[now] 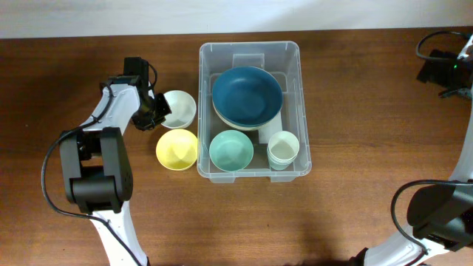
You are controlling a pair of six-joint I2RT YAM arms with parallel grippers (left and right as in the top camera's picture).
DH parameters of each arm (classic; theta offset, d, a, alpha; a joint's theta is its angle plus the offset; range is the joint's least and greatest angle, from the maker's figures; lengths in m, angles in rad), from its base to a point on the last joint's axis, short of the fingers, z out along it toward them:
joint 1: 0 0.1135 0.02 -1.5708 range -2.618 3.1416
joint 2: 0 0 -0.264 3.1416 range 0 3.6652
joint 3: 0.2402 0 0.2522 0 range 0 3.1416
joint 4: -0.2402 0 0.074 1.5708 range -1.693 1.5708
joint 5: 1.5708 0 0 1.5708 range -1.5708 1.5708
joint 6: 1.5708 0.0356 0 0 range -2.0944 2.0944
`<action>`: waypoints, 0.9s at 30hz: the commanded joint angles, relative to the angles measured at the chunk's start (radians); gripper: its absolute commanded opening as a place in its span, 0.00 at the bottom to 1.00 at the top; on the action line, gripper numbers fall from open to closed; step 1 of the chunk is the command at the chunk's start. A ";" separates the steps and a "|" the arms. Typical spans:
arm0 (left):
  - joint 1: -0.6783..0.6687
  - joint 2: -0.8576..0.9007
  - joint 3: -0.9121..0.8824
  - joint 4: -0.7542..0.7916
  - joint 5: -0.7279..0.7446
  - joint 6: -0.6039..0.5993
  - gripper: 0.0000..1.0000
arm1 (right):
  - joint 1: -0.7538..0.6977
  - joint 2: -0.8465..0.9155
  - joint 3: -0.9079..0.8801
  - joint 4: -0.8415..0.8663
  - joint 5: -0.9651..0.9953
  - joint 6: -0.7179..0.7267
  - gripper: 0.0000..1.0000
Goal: Pack container
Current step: 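Move the left gripper to the cream bowl and grasp its rim, then carry the cream bowl right and lower it onto the mint bowl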
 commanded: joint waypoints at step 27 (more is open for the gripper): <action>-0.274 -0.426 0.215 -0.395 -0.040 0.157 0.01 | -0.003 -0.015 0.015 0.000 0.002 0.010 0.99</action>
